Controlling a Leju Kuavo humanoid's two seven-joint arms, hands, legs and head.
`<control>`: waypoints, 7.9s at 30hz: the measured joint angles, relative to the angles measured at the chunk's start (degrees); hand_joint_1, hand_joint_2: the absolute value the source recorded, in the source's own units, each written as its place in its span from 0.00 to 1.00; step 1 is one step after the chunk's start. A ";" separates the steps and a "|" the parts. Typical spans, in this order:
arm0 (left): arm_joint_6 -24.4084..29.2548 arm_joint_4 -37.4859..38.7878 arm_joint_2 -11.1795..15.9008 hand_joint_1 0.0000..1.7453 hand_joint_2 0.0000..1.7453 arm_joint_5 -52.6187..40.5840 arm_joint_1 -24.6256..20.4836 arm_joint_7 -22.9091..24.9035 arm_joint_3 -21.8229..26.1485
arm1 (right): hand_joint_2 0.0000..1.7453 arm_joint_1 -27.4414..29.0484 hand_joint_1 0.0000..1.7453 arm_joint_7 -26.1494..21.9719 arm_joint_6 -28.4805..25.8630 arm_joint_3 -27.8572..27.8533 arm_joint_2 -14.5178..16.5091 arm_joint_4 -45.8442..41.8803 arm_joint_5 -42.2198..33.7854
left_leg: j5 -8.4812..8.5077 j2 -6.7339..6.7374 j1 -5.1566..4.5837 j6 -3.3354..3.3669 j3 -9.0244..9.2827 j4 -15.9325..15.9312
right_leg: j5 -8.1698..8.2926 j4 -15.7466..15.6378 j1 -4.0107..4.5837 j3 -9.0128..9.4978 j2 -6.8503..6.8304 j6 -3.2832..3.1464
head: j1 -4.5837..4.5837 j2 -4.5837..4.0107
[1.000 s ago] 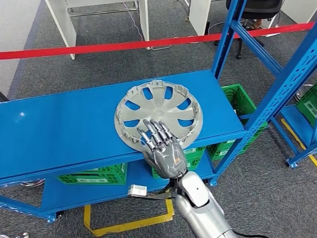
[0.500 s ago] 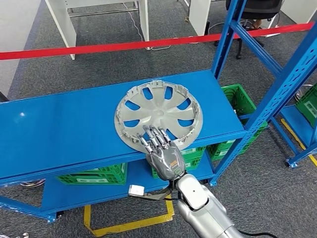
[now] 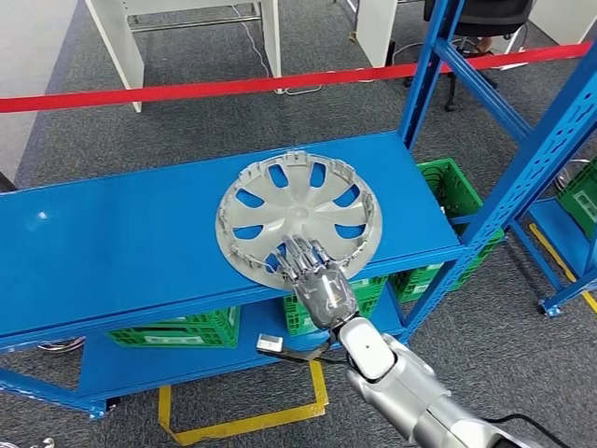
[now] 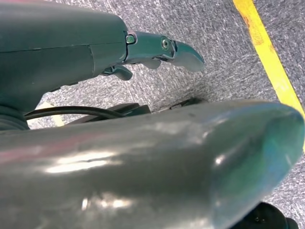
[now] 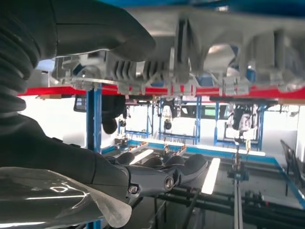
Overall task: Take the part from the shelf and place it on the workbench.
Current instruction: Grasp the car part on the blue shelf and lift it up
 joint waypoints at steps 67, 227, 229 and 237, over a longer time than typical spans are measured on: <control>0.21 0.00 -0.63 0.00 0.00 -1.03 0.33 -0.03 5.08 | 1.00 -5.57 0.00 -7.34 14.17 7.02 -1.61 0.73 -17.14 | -0.01 0.00 -0.02 0.01 0.03 0.00 | 0.00 0.00 -0.03 0.06 -0.02 0.01 | 0.00 0.00; 1.27 0.00 -1.20 0.00 1.00 -8.92 -0.35 5.25 11.63 | 1.00 10.08 1.00 -26.18 1.08 -1.53 3.24 -55.55 0.74 | -0.15 0.00 -0.24 0.15 0.16 0.15 | -0.02 -0.09 -0.22 0.20 -0.03 0.24 | -0.01 0.00; 0.87 0.00 -1.12 0.00 1.00 -9.20 -0.36 6.27 11.63 | 1.00 10.14 1.00 -26.46 1.08 -1.63 3.33 -55.75 0.76 | -0.18 0.00 -0.29 0.21 0.14 0.21 | 0.01 -0.09 -0.26 0.20 -0.03 0.30 | -0.01 0.00; 0.42 0.00 -0.96 0.00 1.00 -10.15 -0.93 11.08 11.63 | 1.00 10.92 1.00 -28.51 1.08 -3.28 5.07 -56.70 0.84 | 1.02 0.15 -0.18 1.51 0.11 -0.26 | -0.22 0.20 -0.38 -0.12 0.01 1.58 | 0.04 0.00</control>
